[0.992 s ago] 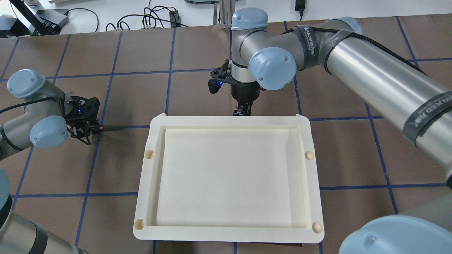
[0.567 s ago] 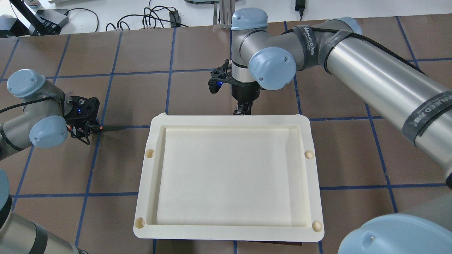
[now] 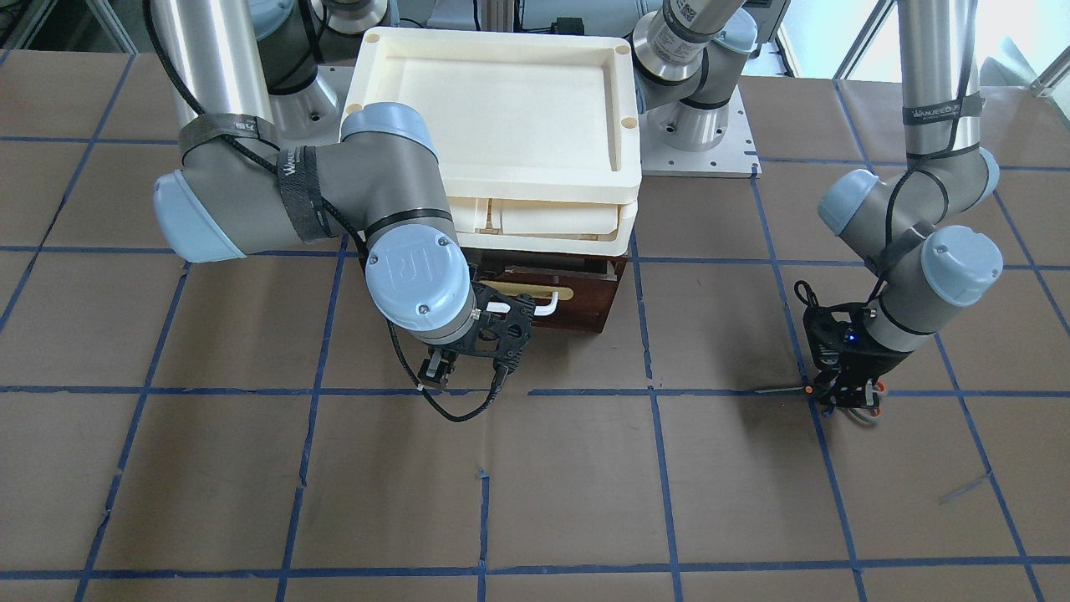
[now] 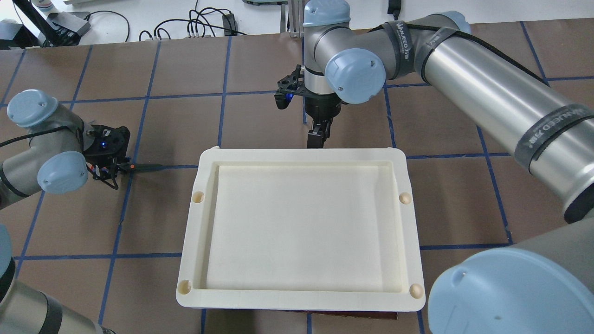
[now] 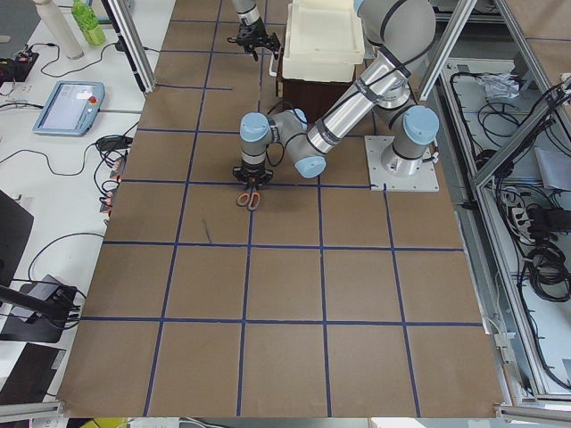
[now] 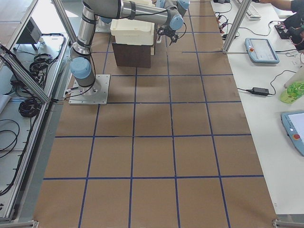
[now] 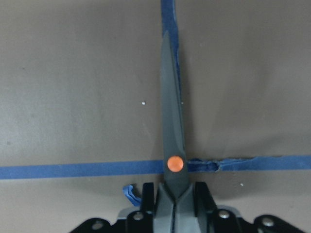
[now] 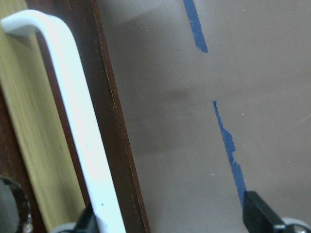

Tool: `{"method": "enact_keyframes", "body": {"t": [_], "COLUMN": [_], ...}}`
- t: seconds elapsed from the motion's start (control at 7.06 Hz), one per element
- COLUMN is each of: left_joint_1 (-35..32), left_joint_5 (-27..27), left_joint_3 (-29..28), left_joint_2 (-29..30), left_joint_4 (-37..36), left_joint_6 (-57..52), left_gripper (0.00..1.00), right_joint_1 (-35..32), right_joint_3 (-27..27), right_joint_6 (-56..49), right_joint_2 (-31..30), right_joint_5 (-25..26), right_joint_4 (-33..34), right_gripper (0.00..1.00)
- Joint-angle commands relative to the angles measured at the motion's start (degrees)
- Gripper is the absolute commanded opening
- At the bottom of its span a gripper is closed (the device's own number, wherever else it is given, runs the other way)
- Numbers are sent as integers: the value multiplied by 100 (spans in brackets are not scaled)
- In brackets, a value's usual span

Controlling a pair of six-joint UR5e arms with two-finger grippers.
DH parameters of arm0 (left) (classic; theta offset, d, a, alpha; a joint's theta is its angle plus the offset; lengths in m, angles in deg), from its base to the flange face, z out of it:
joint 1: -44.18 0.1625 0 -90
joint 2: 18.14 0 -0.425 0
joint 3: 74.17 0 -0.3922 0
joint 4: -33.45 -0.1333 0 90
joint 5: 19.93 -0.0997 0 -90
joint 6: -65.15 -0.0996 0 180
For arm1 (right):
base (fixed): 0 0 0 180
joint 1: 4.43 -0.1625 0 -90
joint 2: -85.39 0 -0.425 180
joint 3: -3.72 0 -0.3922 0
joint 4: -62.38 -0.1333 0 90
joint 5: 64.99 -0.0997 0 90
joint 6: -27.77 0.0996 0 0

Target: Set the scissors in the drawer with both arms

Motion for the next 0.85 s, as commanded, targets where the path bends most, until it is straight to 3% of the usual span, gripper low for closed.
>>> {"method": "enact_keyframes", "body": {"t": [0.0, 0.71], "left_joint_1": [0, -131], "left_joint_5": [-6, 29], "left_joint_3": [-93, -505], "left_joint_2": [-35, -412], "left_joint_4": [3, 757], "left_joint_6": [30, 707], "left_gripper": [13, 11], "right_joint_1": [23, 103], "right_joint_3": [80, 598], "right_joint_6": [-69, -184], "right_joint_2": [69, 438], "right_joint_5": [13, 40], "right_joint_4": [0, 0], "right_gripper": [100, 100]}}
